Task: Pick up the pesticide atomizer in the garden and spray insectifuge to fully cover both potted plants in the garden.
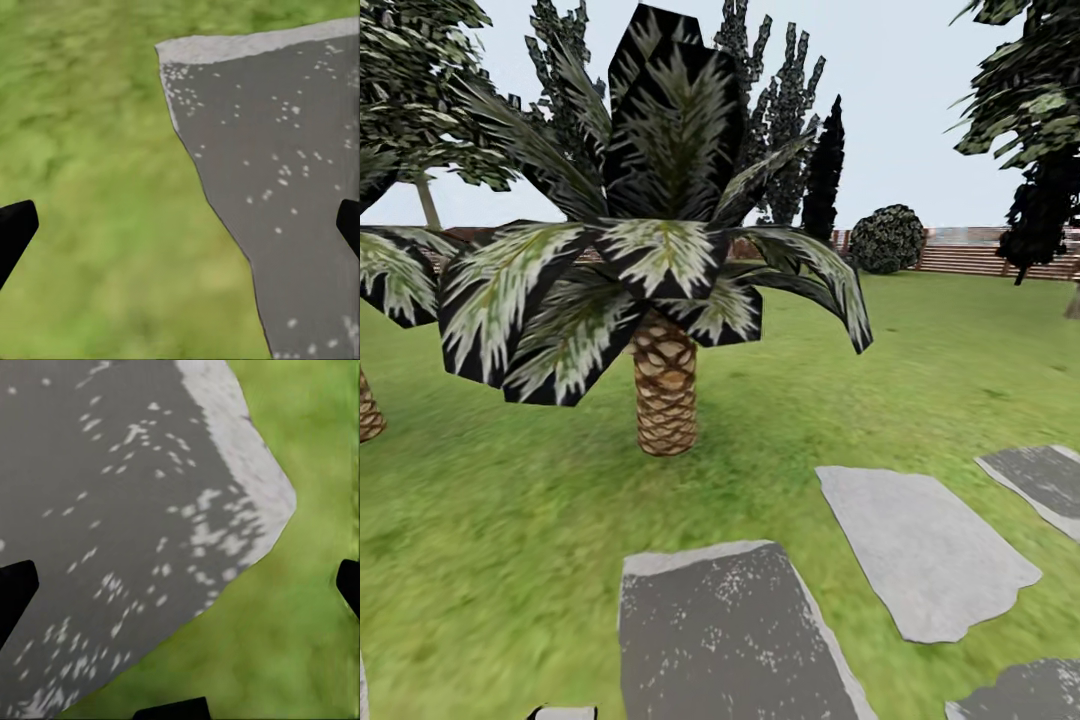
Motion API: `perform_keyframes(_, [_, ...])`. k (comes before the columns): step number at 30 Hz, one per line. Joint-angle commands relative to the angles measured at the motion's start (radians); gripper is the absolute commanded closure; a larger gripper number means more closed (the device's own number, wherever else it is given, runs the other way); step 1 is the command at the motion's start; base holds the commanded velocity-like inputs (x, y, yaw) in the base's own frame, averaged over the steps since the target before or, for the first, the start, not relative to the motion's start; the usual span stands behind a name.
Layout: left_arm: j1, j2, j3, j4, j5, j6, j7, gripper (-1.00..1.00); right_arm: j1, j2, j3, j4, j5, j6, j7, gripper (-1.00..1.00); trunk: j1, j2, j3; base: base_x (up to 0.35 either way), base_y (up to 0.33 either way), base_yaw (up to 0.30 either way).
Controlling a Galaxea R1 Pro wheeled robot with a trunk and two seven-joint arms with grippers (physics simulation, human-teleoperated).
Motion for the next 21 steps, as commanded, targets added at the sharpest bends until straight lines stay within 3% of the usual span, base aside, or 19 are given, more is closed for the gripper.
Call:
perform_keyframes(1, [0.000, 0.000, 0.000, 0.000, 0.000, -0.003, 0.001, -1.00, 0.000, 0.000, 0.000, 0.000, -0.001, -0.001, -0.001, -1.00, 0.000, 0.000, -0.001, 0.272, -0.229, -0.275])
perform_keyframes(21, [0.000, 0.000, 0.000, 0.000, 0.000, -0.003, 0.001, -1.00, 0.000, 0.000, 0.000, 0.000, -0.001, 0.000, -0.001, -1.00, 0.000, 0.000, -0.001, 0.272, -0.229, -0.275])
